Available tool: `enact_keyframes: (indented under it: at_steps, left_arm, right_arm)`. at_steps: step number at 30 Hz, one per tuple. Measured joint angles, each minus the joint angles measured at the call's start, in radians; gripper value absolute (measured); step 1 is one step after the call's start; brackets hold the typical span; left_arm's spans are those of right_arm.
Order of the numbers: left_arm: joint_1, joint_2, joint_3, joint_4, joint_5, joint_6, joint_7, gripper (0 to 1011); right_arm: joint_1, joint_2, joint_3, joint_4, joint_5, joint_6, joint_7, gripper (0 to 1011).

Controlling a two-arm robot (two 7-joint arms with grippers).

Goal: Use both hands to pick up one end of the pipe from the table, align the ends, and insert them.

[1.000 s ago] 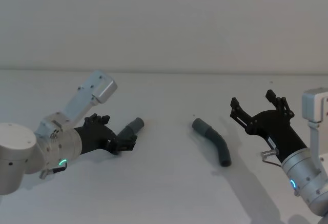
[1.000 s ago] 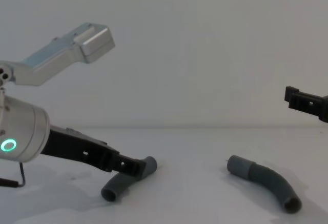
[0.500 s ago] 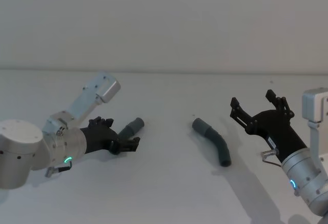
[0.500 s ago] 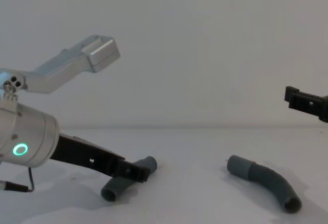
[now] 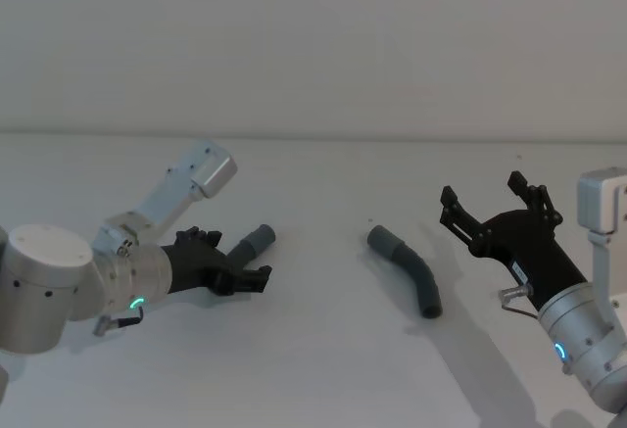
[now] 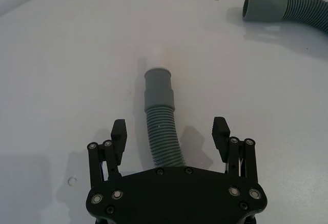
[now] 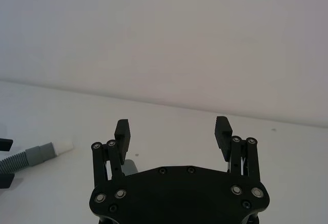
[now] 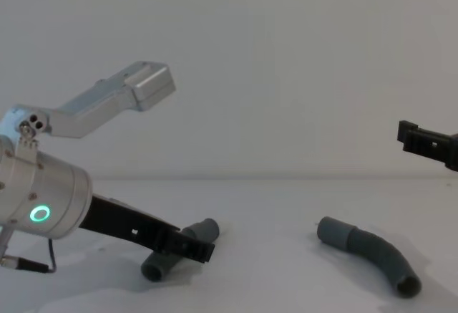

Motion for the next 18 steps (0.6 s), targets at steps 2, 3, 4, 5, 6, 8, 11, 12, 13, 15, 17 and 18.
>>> enact_keyframes:
  at_steps: [2, 3, 4, 5, 6, 8, 11, 12, 13, 15, 17, 18]
  left_arm:
    - [-0.005, -0.004, 0.002, 0.009, 0.003, 0.000, -0.003, 1001]
    - [-0.005, -0.004, 0.002, 0.009, 0.003, 0.000, -0.003, 1001]
    - [-0.006, -0.005, 0.003, 0.012, 0.003, 0.000, -0.004, 1001]
    - [-0.009, -0.007, 0.005, 0.017, 0.005, 0.000, -0.006, 1001]
    - [-0.012, -0.009, 0.006, 0.021, 0.006, 0.000, -0.008, 1001]
    - [-0.017, -0.013, 0.009, 0.031, 0.010, -0.001, -0.012, 1001]
    - [-0.025, -0.018, 0.013, 0.045, 0.013, -0.005, -0.017, 1001]
    - [-0.027, -0.019, 0.014, 0.049, 0.015, -0.007, -0.019, 1001]
    - [-0.029, -0.021, 0.016, 0.053, 0.016, -0.008, -0.021, 1001]
    - [-0.035, -0.025, 0.018, 0.062, 0.019, -0.012, -0.024, 1001]
    - [-0.040, -0.030, 0.022, 0.071, 0.023, -0.016, -0.028, 1001]
    - [-0.041, -0.031, 0.022, 0.073, 0.024, -0.017, -0.029, 1001]
  right_arm:
    - [0.000, 0.000, 0.000, 0.000, 0.000, 0.000, 0.000, 1000]
    - [0.000, 0.000, 0.000, 0.000, 0.000, 0.000, 0.000, 1000]
    - [0.000, 0.000, 0.000, 0.000, 0.000, 0.000, 0.000, 1000]
    - [0.000, 0.000, 0.000, 0.000, 0.000, 0.000, 0.000, 1000]
    - [0.000, 0.000, 0.000, 0.000, 0.000, 0.000, 0.000, 1000]
    - [0.000, 0.000, 0.000, 0.000, 0.000, 0.000, 0.000, 1000]
    - [0.000, 0.000, 0.000, 0.000, 0.000, 0.000, 0.000, 1000]
    - [0.000, 0.000, 0.000, 0.000, 0.000, 0.000, 0.000, 1000]
    - [0.000, 0.000, 0.000, 0.000, 0.000, 0.000, 0.000, 1000]
    - [0.000, 0.000, 0.000, 0.000, 0.000, 0.000, 0.000, 1000]
    - [0.000, 0.000, 0.000, 0.000, 0.000, 0.000, 0.000, 1000]
    - [0.000, 0.000, 0.000, 0.000, 0.000, 0.000, 0.000, 1000]
